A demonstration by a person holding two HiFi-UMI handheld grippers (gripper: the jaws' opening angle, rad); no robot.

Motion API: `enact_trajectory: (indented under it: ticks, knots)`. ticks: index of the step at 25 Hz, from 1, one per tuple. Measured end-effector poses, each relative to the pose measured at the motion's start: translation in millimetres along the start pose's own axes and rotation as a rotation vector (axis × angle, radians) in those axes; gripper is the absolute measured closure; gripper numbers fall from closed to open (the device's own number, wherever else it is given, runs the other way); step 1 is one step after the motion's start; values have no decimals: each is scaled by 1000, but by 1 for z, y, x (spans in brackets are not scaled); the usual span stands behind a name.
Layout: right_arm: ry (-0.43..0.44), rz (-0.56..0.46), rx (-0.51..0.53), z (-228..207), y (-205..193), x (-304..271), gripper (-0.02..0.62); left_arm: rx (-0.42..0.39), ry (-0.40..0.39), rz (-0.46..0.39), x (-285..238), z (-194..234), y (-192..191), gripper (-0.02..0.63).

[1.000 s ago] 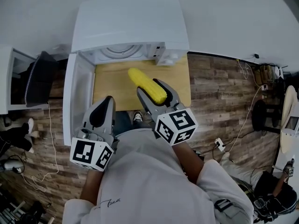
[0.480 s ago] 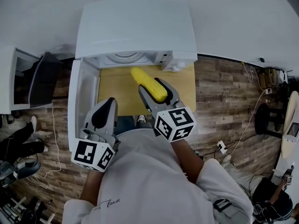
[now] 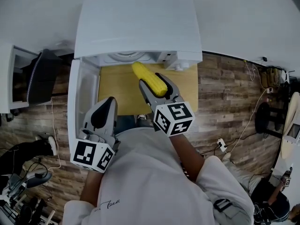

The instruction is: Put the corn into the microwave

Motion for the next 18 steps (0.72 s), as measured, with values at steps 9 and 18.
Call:
enact_trajectory:
  ticks: [9, 18]
  knots:
    - [-25, 14, -2, -9, -6, -17, 336, 4, 1, 14, 0, 4, -4, 617]
    - [-57, 17, -7, -18, -12, -35, 336, 12, 16, 26, 4, 11, -7, 617]
Point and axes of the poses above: the fingertips, and each gripper's own axes: x backward along the fingers, z to its left, y out of its top, the point moved 8 cm from there along x, backward along the fingers, and after that the axes turned 11 degrees about -x, right-handed, at the moved point
